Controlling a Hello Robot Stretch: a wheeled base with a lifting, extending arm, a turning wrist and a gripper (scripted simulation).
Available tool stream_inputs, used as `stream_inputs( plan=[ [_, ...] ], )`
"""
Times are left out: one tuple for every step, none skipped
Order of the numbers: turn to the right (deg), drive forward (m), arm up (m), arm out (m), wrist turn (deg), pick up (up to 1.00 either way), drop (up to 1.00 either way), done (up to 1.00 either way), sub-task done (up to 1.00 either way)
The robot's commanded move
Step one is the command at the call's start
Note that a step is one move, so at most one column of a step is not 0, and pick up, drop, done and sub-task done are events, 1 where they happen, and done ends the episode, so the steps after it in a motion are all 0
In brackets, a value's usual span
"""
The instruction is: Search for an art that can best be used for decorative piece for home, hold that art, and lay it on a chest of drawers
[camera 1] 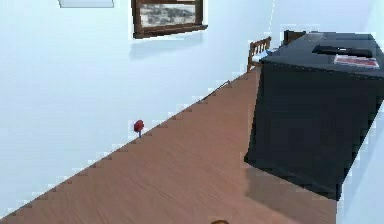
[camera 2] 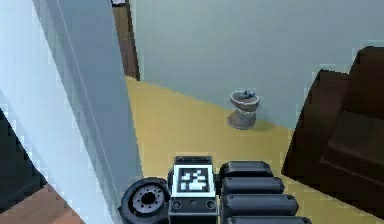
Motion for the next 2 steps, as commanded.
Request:
stream_inputs(
  plan=[
    [0.0,1.00,0.00,0.00,0.0,0.00,0.00,0.00,0.00],
    [3.0,0.00,0.00,0.00,0.0,0.00,0.00,0.00,0.00]
  ],
)
